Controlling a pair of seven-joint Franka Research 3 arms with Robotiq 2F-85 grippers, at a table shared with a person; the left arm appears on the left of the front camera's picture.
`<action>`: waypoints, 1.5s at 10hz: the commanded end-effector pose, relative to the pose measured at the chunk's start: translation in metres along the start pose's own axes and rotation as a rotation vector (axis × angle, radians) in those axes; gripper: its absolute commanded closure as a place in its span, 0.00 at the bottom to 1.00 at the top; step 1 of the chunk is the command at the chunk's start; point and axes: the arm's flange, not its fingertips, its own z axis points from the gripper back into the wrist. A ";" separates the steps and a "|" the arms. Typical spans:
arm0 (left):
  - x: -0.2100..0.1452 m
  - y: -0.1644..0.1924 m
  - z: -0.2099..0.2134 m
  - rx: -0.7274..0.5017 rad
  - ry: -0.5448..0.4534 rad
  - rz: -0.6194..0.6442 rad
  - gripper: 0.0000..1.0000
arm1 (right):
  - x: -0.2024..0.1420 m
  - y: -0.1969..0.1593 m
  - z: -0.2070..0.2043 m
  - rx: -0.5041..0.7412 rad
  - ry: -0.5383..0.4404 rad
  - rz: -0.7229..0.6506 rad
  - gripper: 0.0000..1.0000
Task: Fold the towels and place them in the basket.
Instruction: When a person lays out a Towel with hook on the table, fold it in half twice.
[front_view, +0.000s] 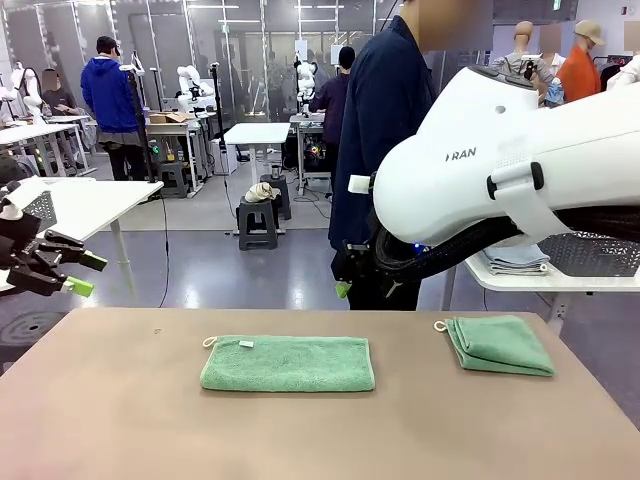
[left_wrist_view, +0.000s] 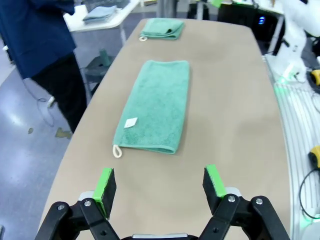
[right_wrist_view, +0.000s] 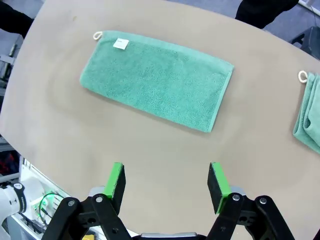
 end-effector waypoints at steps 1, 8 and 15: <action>-0.002 0.015 0.009 -0.097 -0.016 -0.023 0.11 | 0.000 0.000 0.000 0.000 0.000 0.000 0.17; 0.000 0.022 0.006 -0.121 -0.002 -0.017 0.11 | -0.003 -0.010 -0.023 -0.092 0.122 -0.283 0.17; 0.000 0.022 0.006 -0.121 -0.002 -0.017 0.11 | 0.001 -0.046 -0.140 -0.161 0.076 -0.345 0.17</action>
